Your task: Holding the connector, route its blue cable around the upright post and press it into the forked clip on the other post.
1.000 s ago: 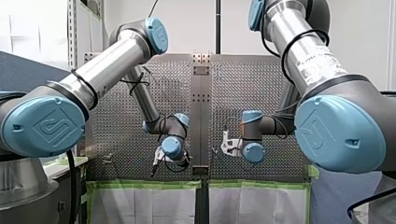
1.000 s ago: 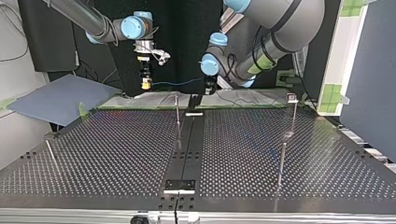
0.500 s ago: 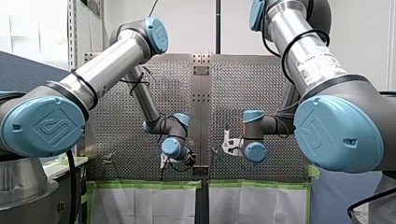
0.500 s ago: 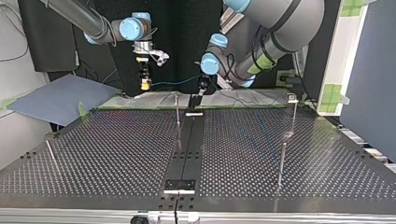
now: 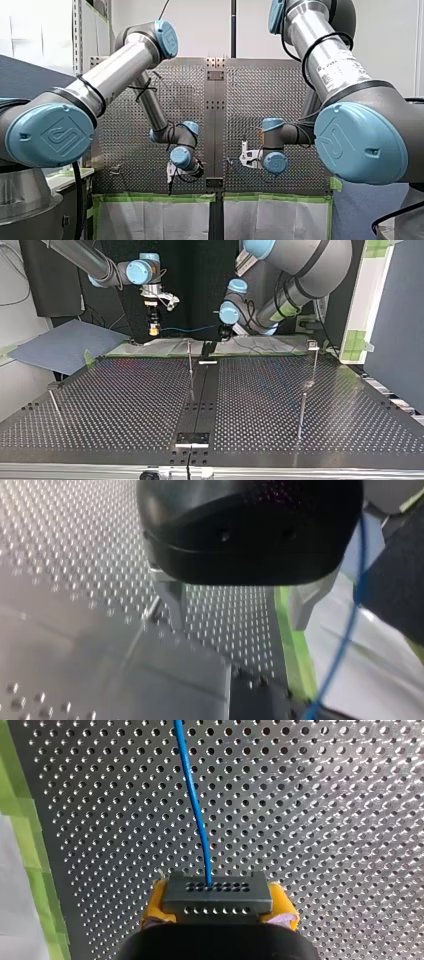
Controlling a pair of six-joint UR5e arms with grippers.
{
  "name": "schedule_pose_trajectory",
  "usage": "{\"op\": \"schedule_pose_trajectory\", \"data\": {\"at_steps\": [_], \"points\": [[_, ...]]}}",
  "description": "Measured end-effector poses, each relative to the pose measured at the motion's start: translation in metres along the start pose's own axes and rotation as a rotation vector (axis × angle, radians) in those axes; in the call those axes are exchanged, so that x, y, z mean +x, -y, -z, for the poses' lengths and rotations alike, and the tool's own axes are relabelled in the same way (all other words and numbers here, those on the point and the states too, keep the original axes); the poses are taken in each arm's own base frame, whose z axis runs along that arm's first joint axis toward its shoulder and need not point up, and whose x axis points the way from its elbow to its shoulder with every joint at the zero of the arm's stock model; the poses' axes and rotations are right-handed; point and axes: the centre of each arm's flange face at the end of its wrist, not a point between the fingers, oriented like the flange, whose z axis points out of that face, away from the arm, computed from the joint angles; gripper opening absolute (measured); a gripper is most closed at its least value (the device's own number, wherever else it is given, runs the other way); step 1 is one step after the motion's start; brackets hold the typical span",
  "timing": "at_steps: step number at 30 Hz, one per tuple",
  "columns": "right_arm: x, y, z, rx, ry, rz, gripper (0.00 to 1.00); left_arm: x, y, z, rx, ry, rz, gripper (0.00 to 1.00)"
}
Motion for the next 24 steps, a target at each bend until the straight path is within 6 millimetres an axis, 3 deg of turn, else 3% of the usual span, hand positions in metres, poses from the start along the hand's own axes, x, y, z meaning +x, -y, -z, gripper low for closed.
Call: {"op": "schedule_pose_trajectory", "data": {"at_steps": [10,24], "points": [[-0.001,-0.001,0.000,-0.003,0.007,0.017,0.00,-0.010,-0.042,-0.003,-0.147,-0.038,-0.048,1.00],[-0.002,-0.001,0.001,-0.003,0.010,0.019,0.00,-0.018,-0.069,0.000,-0.284,-0.070,-0.174,1.00]]}}
